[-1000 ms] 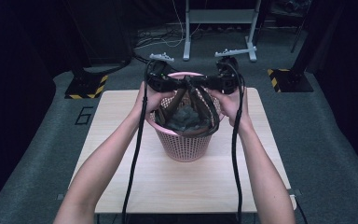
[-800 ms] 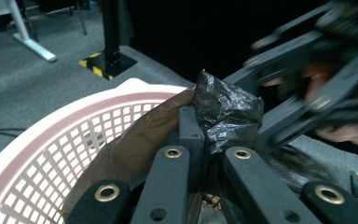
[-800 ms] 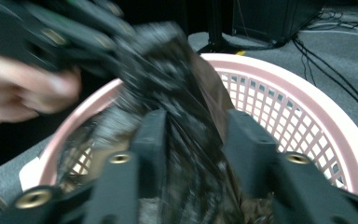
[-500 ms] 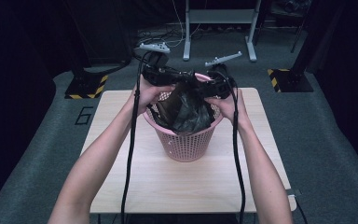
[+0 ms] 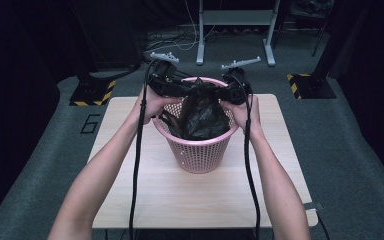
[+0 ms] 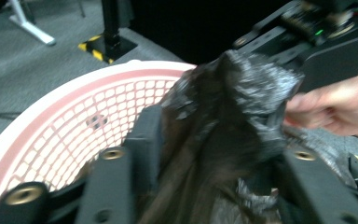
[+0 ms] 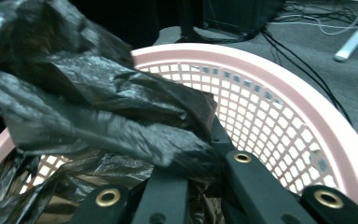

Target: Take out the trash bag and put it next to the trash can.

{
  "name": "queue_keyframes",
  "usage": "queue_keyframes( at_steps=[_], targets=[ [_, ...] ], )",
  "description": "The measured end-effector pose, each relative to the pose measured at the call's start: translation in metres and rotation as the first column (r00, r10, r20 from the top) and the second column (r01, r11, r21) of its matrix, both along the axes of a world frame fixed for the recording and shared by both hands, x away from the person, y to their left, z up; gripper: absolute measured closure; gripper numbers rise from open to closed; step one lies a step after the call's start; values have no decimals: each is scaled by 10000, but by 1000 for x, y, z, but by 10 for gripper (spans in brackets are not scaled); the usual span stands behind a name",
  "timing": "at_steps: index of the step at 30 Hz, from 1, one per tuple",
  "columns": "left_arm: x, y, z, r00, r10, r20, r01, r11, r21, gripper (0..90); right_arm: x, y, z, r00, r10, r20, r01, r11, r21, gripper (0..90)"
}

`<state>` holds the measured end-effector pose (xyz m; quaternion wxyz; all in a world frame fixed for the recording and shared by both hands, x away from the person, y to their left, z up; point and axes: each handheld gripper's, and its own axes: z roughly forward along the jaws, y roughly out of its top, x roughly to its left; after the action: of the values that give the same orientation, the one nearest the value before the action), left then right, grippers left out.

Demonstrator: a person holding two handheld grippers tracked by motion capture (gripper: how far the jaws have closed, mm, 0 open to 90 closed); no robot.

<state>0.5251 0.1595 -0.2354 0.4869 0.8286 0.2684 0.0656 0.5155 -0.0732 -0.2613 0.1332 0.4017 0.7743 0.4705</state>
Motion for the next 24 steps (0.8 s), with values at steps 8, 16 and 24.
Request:
queue_keyframes(
  at_steps=[8,16,24],
  targets=[
    [3,9,1,9950,993,78,-993,9848,1423,252,-3,3,4,9993,-340,136,340,9994,23,900],
    [5,4,-9,9954,936,-188,-871,9710,2225,180,-11,10,13,9989,-45,470,19,9985,548,900],
    [-2,5,-9,9989,343,-323,-270,9784,2050,178,-9,5,11,9982,-518,306,500,9971,567,900]
  ],
)
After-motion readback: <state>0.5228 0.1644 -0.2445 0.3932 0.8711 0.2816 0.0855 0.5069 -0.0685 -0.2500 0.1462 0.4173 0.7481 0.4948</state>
